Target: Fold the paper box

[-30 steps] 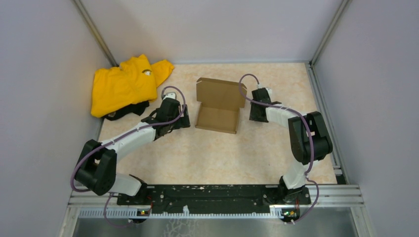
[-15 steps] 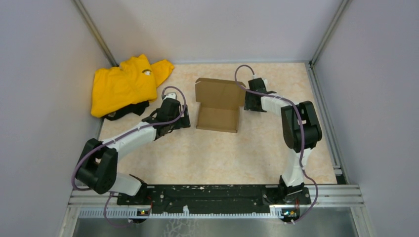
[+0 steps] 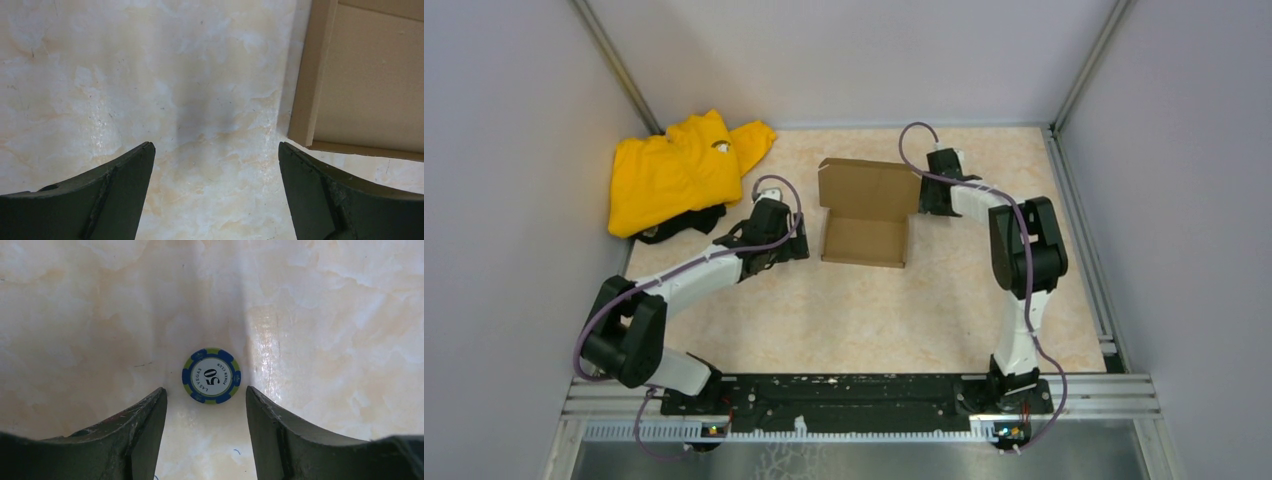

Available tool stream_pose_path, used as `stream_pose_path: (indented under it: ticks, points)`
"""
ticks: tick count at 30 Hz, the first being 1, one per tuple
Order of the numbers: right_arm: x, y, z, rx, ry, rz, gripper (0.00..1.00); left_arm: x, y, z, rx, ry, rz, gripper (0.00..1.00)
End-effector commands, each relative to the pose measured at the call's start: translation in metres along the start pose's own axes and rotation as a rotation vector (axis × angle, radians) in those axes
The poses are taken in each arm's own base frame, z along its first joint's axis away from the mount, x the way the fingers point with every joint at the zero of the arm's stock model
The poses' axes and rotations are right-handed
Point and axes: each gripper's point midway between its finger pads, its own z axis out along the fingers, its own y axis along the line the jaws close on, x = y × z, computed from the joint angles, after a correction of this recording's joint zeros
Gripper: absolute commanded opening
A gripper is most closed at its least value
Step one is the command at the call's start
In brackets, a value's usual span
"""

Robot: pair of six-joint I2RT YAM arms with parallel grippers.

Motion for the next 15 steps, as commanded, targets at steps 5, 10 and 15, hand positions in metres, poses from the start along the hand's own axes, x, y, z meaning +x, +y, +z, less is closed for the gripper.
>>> stream_pose_path:
  ticks: [5, 10, 15]
  points:
    - [0.0188, -0.0019, 0.0137, 0.002, 0.078, -0.024, 0.54, -0.0214, -0.0033, -0.0002, 0.009, -0.048, -0.003, 0.99]
    - [0.0211, -0.003, 0.0164, 0.006, 0.085, -0.025, 0.53, -0.0207, -0.0026, 0.0009, 0.008, -0.044, -0.004, 0.99]
    - [0.0212, -0.0019, 0.0177, 0.005, 0.089, -0.024, 0.5, -0.0213, -0.0022, 0.001, 0.006, -0.046, -0.003, 0.99]
